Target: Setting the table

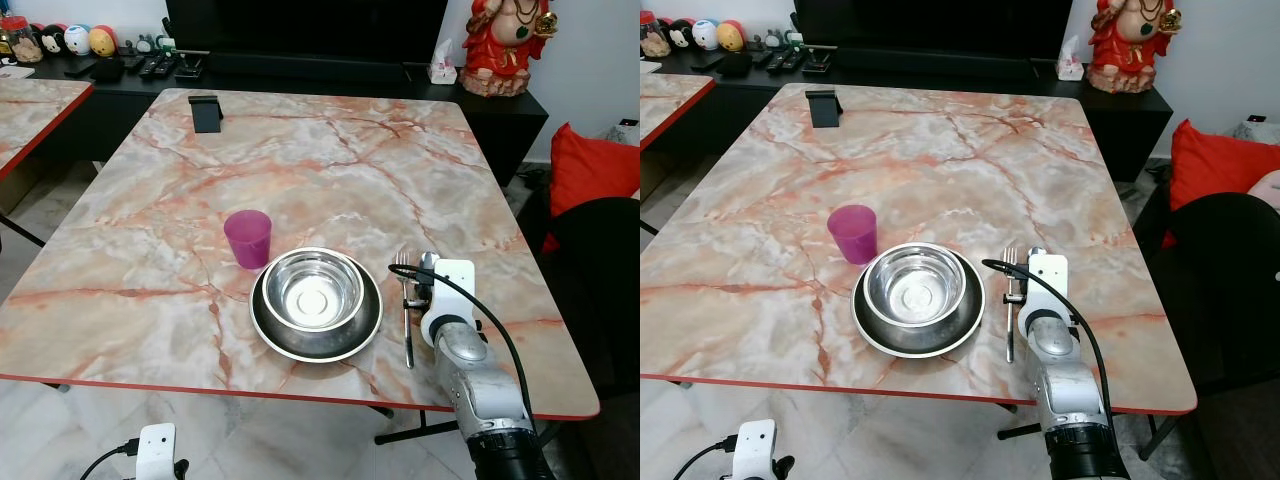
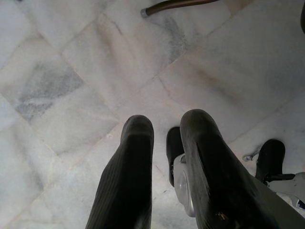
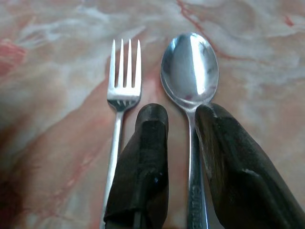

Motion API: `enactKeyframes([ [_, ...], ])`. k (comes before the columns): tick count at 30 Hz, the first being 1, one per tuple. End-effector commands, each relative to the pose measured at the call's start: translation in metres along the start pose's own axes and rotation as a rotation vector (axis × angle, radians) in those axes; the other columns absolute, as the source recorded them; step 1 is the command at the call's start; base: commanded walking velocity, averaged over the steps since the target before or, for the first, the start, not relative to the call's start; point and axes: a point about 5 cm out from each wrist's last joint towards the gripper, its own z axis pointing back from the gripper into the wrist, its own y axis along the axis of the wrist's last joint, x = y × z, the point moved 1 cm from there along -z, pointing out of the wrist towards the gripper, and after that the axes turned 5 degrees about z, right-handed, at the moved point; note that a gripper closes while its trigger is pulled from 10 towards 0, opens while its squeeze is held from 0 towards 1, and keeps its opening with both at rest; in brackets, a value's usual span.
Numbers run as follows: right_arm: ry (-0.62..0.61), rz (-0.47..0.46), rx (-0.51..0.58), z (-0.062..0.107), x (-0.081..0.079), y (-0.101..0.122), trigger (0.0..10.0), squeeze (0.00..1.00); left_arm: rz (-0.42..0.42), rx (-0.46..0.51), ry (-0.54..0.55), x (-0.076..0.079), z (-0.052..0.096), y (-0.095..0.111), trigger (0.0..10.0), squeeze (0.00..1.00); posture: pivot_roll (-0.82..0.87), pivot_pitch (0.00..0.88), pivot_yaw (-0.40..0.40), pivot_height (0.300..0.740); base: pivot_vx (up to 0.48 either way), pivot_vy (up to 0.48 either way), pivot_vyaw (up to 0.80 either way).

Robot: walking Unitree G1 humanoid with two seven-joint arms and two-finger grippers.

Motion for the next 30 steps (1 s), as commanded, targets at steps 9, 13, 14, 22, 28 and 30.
enactKeyframes([
  [9,-0.078,0.050,0.061,-0.001,0.009,0.010,10.0,0.00,-0.015,-0.017,0.001,0.000,0.000,-0.003,10.0,0.00,0.00,0.030,-0.051,0.740,0.000,0.000,0.00],
  [13,-0.140,0.033,0.181,0.001,0.016,0.025,10.0,0.00,-0.014,-0.017,0.003,0.000,0.000,-0.003,10.0,0.00,0.00,0.031,-0.051,0.740,0.000,0.000,0.00],
  [14,-0.140,0.033,0.181,0.001,0.016,0.025,10.0,0.00,-0.014,-0.017,0.003,0.000,0.000,-0.003,10.0,0.00,0.00,0.031,-0.051,0.740,0.000,0.000,0.00],
  [22,-0.153,0.022,0.524,0.018,0.019,0.061,10.0,0.00,-0.011,-0.005,0.010,-0.003,0.001,-0.003,10.0,0.00,-0.01,0.019,-0.051,0.740,0.000,0.000,0.00],
  [28,-0.150,0.022,0.587,0.024,0.019,0.060,10.0,0.00,-0.017,-0.002,0.011,-0.005,0.001,-0.003,10.0,0.00,-0.01,0.004,-0.051,0.740,0.000,0.000,0.00],
  [30,-0.149,0.017,0.596,0.023,0.019,0.058,10.0,0.00,-0.012,0.001,0.010,-0.005,0.001,-0.002,10.0,0.00,0.00,0.000,-0.058,0.740,0.000,0.000,0.00],
])
